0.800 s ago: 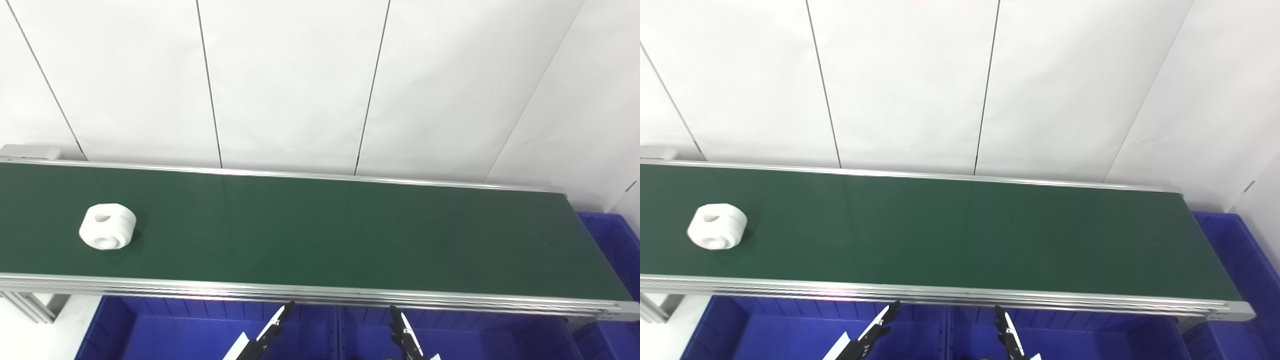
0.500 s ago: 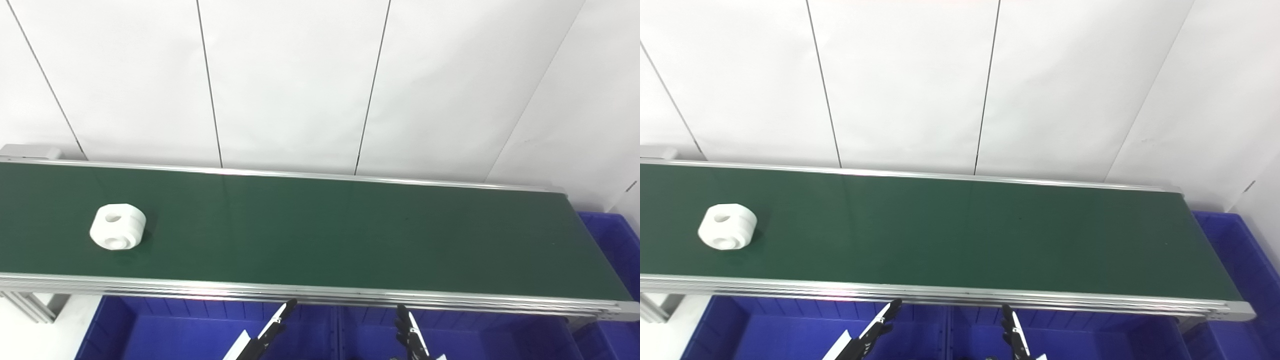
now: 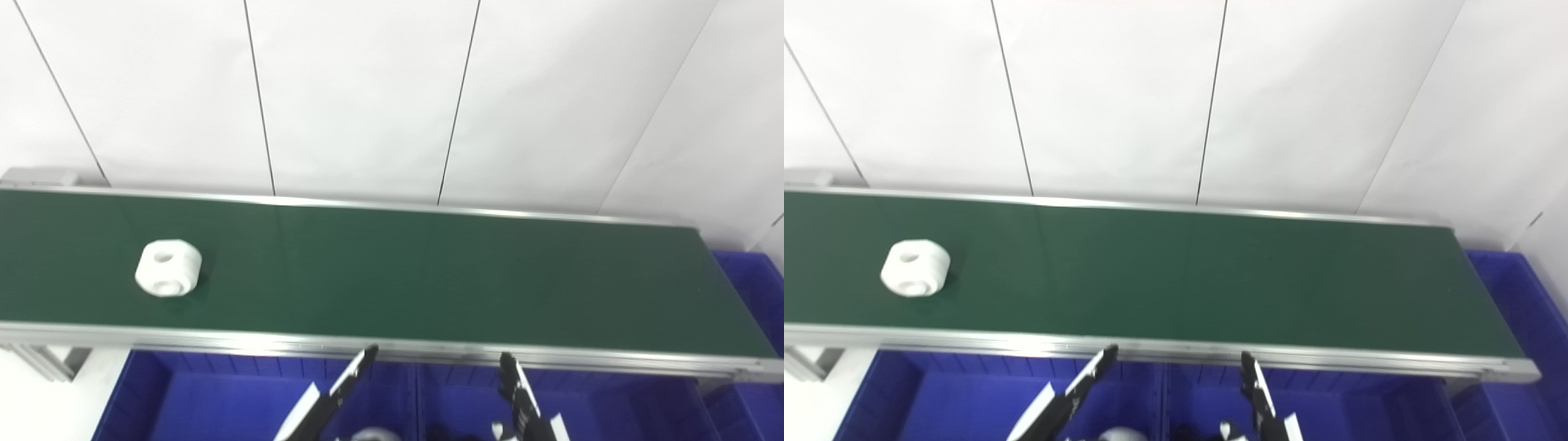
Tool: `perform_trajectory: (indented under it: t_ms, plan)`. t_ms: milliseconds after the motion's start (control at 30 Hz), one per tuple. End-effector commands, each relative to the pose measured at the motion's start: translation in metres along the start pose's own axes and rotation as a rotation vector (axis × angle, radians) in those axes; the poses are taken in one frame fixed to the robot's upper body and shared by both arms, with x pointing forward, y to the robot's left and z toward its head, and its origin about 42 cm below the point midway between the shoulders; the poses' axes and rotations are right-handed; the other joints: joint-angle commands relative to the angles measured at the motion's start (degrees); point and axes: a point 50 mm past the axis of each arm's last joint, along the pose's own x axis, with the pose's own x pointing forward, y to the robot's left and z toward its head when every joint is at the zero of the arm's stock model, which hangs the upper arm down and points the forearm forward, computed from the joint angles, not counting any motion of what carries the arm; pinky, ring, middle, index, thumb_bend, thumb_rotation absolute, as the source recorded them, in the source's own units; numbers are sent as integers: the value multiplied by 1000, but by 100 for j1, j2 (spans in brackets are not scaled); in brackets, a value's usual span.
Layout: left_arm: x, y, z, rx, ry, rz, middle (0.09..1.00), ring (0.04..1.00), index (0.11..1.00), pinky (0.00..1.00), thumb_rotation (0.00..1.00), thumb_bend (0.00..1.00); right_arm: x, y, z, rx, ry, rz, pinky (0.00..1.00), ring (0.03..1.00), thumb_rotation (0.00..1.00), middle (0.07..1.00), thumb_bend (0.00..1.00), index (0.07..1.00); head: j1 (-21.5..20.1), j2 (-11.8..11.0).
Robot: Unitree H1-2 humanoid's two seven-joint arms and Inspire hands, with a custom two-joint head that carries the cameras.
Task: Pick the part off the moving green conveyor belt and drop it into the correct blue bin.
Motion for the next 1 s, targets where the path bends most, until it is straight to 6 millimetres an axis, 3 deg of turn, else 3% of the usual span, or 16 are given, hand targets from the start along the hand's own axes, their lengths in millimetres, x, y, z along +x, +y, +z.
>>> perform_trajectory:
  t_ms: [0, 167, 267, 367, 500, 867, 967]
  plan:
    - [9, 1, 12, 11, -47, 14, 1000, 1000, 1000, 1000, 807, 691, 6, -3, 10, 0, -69, -3, 948, 975, 908, 988, 713, 997, 91, -11]
    - [12, -3, 11, -1, -58, 22, 1000, 1000, 1000, 1000, 791, 682, 6, -7, 8, 3, -65, -4, 937, 971, 898, 984, 717, 997, 532, -111]
    - [16, -10, 11, -11, -60, 20, 1000, 1000, 1000, 1000, 771, 669, 4, -14, 4, 17, -58, -6, 945, 978, 880, 987, 714, 998, 1154, -262]
    - [19, -18, 10, -15, -59, 23, 1000, 1000, 1000, 1000, 757, 655, 2, -22, 0, 12, -47, -5, 953, 985, 883, 989, 714, 1000, 1712, -502]
    - [25, -30, 7, -23, -45, 22, 1000, 1000, 1000, 989, 747, 666, -1, -30, -11, 46, -10, 1, 990, 999, 903, 999, 719, 1000, 2110, -814]
    - [31, -41, -5, -23, -43, 23, 1000, 1000, 1000, 996, 720, 656, -3, -34, -21, 48, 27, 10, 1000, 1000, 938, 1000, 594, 1000, 2032, -1285]
    - [30, -38, -6, -19, -45, 29, 1000, 1000, 1000, 993, 715, 662, -2, -30, -25, 63, 41, 13, 1000, 1000, 922, 1000, 585, 1000, 1869, -1554]
